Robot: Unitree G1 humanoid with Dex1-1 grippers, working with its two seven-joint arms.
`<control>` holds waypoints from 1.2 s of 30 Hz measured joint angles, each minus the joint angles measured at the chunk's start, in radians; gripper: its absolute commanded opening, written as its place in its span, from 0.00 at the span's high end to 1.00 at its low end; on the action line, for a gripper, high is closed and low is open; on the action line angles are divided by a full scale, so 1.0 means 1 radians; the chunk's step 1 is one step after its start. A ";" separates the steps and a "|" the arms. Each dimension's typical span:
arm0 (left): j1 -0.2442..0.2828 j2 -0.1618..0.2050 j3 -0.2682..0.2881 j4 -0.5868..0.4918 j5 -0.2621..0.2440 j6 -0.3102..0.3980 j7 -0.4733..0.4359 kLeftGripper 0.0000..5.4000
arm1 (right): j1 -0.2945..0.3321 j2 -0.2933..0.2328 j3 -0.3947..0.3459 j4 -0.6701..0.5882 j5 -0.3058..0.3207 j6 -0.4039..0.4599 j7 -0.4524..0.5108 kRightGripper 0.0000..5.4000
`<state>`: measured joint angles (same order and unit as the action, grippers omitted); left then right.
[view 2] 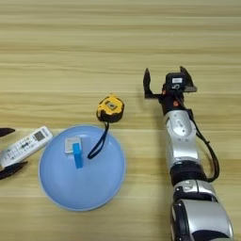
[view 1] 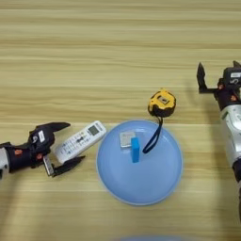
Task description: Move the objects on the table
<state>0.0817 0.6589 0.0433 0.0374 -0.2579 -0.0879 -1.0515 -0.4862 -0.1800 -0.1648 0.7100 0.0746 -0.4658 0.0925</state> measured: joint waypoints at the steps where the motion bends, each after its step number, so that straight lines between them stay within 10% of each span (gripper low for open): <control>1: -0.001 -0.001 0.008 -0.012 -0.021 -0.001 -0.001 0.01 | 0.000 0.000 0.000 0.001 0.000 0.000 0.000 0.00; 13: -0.036 -0.031 0.045 -0.148 -0.201 0.063 -0.010 0.01 | -0.009 -0.001 0.000 0.015 0.000 -0.001 0.001 0.00; 36: -0.185 -0.132 -0.226 -0.094 -0.139 0.110 -0.081 0.01 | -0.010 0.000 0.001 -0.001 0.000 -0.002 -0.001 0.00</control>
<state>-0.1031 0.5266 -0.1830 -0.0564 -0.3973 0.0220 -1.1329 -0.4965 -0.1797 -0.1634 0.7090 0.0744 -0.4683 0.0920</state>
